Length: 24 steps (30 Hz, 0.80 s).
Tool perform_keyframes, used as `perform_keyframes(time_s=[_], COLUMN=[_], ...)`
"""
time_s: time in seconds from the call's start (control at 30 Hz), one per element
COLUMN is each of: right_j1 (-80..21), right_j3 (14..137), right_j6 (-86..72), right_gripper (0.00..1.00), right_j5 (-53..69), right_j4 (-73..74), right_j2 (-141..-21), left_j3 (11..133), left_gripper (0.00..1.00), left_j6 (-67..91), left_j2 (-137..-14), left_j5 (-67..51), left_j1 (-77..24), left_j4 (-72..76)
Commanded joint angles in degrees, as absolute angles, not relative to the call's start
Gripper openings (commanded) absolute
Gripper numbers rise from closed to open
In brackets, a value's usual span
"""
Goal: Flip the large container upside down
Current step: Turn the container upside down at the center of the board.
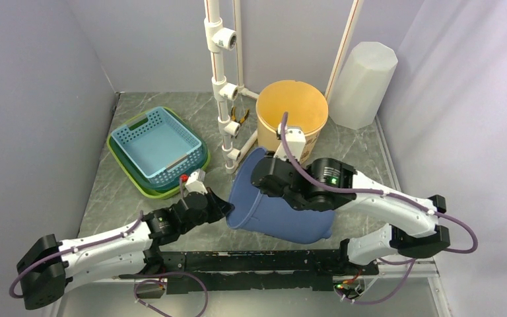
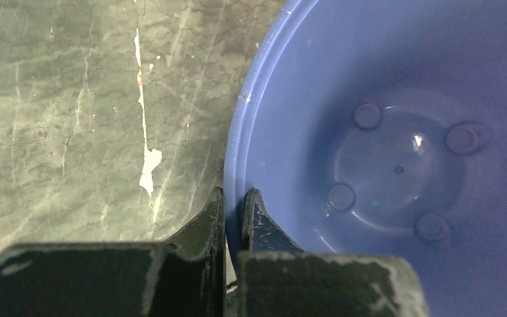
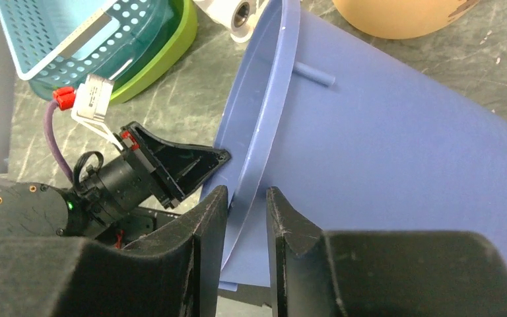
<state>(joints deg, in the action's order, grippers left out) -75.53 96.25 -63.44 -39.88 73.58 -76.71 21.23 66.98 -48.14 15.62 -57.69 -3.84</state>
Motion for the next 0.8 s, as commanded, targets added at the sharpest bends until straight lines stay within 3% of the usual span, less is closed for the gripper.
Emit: perform_keyframes(time_s=[0.0, 0.3, 0.77], right_j1=[-76.3, -76.6, -76.6], right_j3=[98.6, 101.0, 101.2], right_j6=[-67.5, -64.5, -65.8], right_gripper=[0.30, 0.29, 0.22], right_j5=[-45.8, -46.2, -48.5], right_j4=[78.6, 77.4, 77.1], right_j2=[-80.8, -86.4, -89.1], left_j3=[17.2, 12.3, 14.2], left_gripper=[0.03, 0.03, 0.03], left_j6=[64.5, 65.6, 63.6], left_j2=[-50.4, -54.6, -58.2], left_j5=[16.9, 19.7, 21.0], left_j1=[-59.9, -61.5, -64.0], left_j4=[6.6, 18.8, 19.7])
